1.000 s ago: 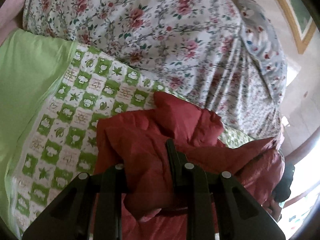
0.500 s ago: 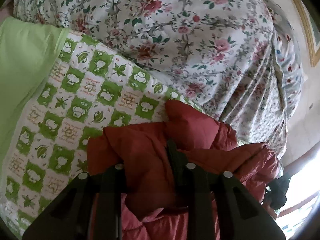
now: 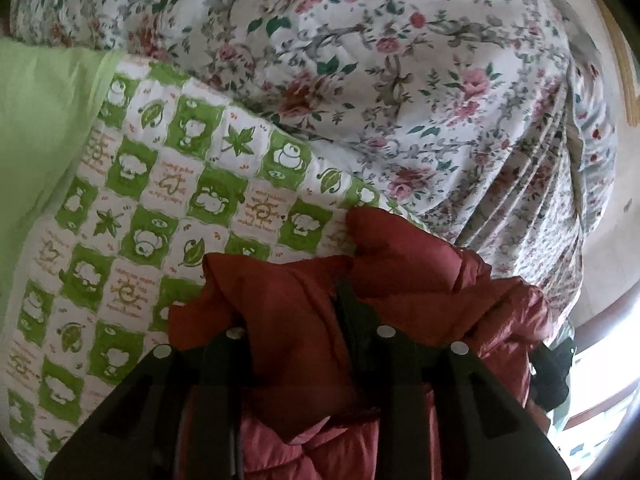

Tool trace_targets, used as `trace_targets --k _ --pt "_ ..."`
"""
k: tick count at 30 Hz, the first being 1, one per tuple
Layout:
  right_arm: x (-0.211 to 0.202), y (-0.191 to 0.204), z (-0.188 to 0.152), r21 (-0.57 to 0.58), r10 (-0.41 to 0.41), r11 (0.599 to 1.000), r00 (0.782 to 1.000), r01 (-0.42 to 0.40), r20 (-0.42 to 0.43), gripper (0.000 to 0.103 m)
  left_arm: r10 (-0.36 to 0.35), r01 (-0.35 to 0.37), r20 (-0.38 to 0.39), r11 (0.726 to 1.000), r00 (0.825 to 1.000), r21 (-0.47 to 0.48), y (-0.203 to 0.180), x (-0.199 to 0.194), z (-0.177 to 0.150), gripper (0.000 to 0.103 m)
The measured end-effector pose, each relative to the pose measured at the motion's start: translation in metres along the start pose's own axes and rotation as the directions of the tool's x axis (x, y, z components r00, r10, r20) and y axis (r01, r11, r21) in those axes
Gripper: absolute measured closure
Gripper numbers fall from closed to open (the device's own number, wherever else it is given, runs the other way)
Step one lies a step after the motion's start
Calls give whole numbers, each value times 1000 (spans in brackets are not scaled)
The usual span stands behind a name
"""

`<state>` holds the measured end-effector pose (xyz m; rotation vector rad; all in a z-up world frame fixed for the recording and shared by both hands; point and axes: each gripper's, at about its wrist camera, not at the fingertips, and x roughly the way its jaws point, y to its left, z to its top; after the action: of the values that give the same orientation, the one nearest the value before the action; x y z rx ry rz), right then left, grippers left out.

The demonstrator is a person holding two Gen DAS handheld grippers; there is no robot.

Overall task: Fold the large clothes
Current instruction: 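Carry the held hem over the jacket body toward the collar with both grippers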

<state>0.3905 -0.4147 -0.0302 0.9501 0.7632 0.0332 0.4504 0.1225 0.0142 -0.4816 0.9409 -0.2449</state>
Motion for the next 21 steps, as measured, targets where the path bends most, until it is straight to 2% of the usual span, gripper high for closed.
trace_targets --k 5,8,10,12,15,17,19,21 --pt "6 3 0 -28 -25 999 1000 25 16 83 -7 6 29 998 1000 60 -11 -35 2 68" --pt "10 3 0 -28 -38 999 999 39 21 83 10 -20 104 994 995 104 -21 -73 -2 57" --pt "11 3 1 -28 -49 998 998 49 26 83 -8 -12 149 991 989 132 -29 -96 -6 57" --pt "13 3 1 -31 -56 998 998 57 31 83 -28 -2 162 984 986 179 -43 -110 -15 57" --pt "17 6 0 -39 -71 997 997 73 37 83 -70 34 116 956 991 290 -77 -108 -37 57" --pt "18 8 1 -42 -76 996 996 78 38 82 -88 59 63 927 994 370 -103 -96 -57 57" --pt "18 10 1 -51 -73 996 997 75 35 79 -52 34 28 889 998 456 -127 -74 -83 57" --pt "17 12 2 -59 -71 996 997 72 32 79 18 -22 13 851 1000 525 -145 -49 -104 57"
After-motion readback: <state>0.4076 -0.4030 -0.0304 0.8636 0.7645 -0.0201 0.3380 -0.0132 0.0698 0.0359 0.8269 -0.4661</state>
